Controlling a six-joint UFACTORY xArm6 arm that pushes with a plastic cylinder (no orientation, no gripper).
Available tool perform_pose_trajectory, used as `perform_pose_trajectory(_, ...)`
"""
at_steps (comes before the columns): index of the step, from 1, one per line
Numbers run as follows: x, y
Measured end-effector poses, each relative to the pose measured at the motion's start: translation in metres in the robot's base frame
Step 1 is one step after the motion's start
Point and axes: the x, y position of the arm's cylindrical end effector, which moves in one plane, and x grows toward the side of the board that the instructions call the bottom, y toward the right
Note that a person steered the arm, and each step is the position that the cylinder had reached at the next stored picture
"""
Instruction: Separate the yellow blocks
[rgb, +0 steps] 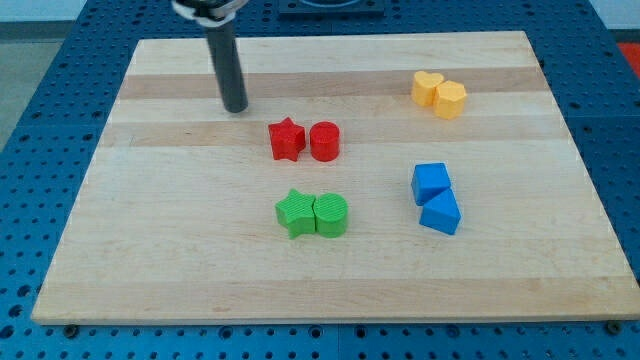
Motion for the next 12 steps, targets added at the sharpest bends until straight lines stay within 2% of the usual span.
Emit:
perform_pose_trajectory(1, 0.057, 0.017)
perform_pose_trajectory(2, 0.058, 0.017)
perform_pose_trajectory(3, 0.057, 0.051)
perform_pose_trajectory(7, 0.057, 0.070)
perform_pose_trajectory(8, 0.018, 0.069)
perform_pose_trajectory(9, -0.059, 0.112)
perform_pose_trajectory(10, -0.091, 0.217)
perform_pose_trajectory(11, -0.091, 0.318)
perform_pose_trajectory(12, -0.078, 0.373)
